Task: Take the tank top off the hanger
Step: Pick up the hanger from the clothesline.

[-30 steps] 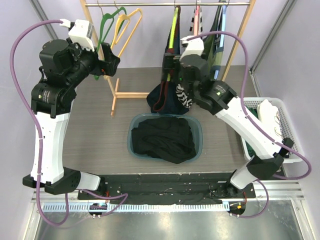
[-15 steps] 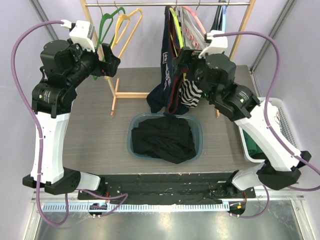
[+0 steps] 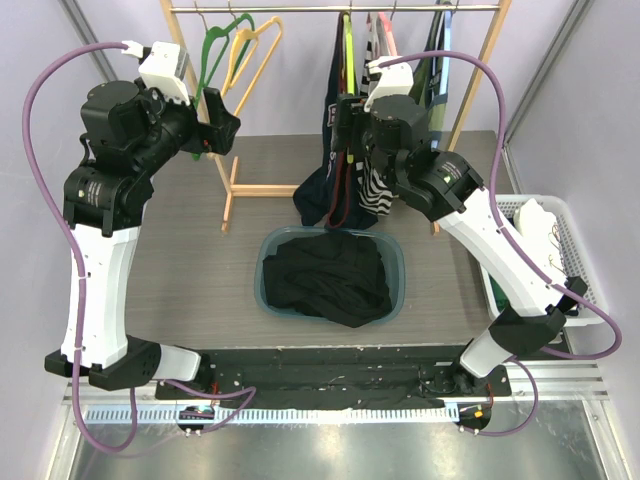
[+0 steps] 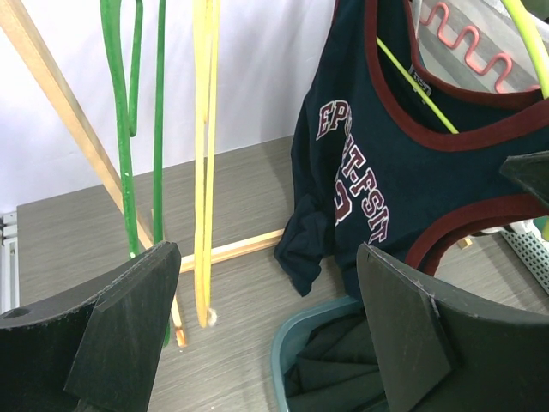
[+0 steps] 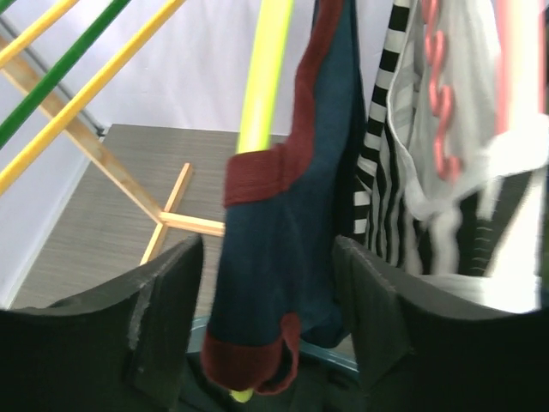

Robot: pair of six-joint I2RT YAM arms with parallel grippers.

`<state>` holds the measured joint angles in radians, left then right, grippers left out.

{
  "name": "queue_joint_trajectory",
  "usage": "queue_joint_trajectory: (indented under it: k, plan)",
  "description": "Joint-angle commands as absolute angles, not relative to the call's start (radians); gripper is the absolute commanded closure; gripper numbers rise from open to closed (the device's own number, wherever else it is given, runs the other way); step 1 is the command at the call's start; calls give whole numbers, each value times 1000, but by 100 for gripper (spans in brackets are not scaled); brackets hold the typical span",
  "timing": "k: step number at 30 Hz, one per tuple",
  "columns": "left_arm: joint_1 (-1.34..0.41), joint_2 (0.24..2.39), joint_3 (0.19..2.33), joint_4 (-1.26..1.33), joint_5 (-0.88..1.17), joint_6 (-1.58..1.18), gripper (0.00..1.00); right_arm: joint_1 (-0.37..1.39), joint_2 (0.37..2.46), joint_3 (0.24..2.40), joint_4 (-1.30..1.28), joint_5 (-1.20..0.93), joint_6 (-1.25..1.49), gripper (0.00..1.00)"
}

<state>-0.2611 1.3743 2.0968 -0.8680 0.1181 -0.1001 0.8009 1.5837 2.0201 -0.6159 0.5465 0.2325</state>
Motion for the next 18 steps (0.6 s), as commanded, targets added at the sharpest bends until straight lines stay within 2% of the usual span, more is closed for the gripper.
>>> queue_joint_trajectory:
  k: [1, 3, 4, 7, 12, 13, 18]
  plan:
    - [-255, 1351, 2100, -842, 143, -98, 12, 801, 1540, 2016, -606, 601, 189, 43]
    - [-255, 1351, 2098, -842, 144, -98, 12, 801, 1540, 2014, -604, 609, 175, 54]
    - [-255, 1351, 2095, -841, 144, -98, 12, 801, 1539, 2013, -603, 612, 158, 65]
    - [-255, 1350, 2095, -842, 144, -98, 12, 799, 1539, 2014, -594, 620, 131, 79]
    - [-255, 1347, 2094, -842, 152, -100, 12, 789, 1536, 2010, -588, 601, 92, 93]
    - [-255, 1347, 2095, -842, 153, -100, 12, 785, 1536, 2005, -584, 594, 81, 99]
    - [-255, 1347, 2095, -844, 156, -98, 12, 776, 1457, 1860, -431, 546, -24, 99]
